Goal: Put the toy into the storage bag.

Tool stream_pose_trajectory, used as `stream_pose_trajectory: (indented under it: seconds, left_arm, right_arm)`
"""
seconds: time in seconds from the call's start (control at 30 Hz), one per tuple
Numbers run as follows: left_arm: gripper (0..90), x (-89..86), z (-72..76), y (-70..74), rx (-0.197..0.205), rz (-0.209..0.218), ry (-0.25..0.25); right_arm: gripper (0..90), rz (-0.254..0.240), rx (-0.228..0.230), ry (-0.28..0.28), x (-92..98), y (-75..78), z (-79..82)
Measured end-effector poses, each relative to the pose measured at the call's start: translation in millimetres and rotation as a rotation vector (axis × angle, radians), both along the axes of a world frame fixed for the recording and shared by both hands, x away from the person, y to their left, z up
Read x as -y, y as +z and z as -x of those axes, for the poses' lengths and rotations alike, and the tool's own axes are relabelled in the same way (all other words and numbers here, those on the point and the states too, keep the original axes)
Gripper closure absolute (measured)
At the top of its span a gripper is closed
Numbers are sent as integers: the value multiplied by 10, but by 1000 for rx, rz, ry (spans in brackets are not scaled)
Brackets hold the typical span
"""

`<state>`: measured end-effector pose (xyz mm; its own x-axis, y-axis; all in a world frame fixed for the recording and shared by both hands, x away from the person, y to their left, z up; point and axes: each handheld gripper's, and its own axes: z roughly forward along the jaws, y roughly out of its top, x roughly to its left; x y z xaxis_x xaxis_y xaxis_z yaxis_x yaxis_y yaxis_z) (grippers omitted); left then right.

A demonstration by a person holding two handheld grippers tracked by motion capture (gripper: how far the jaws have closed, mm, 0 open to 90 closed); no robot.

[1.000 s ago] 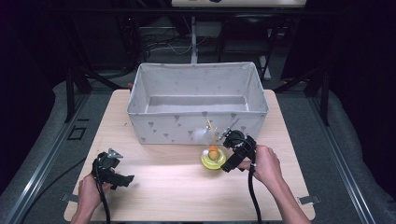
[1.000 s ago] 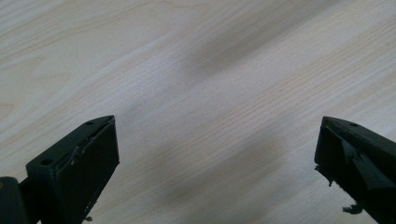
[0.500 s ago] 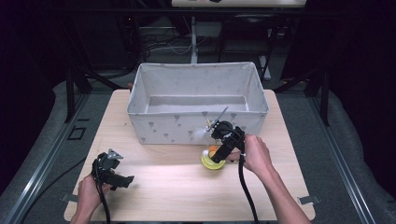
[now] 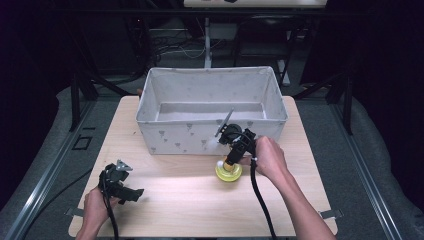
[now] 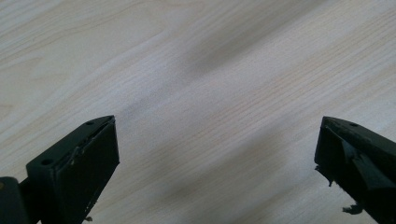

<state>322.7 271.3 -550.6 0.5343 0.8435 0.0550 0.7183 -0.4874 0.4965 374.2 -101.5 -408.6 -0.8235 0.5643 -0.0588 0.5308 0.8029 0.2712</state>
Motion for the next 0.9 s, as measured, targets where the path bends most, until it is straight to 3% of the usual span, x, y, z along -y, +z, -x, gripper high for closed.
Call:
stream_pose_trajectory:
  seconds: [0.43, 0.9]
  left_arm:
    - [0, 6, -4, -10, -10, -12, 3]
    - [1, 3, -12, -22, -26, -18, 4]
  right_arm:
    - [861, 57, -39, 34, -104, -6, -20]
    - [881, 57, -31, 20, -121, 30, -44]
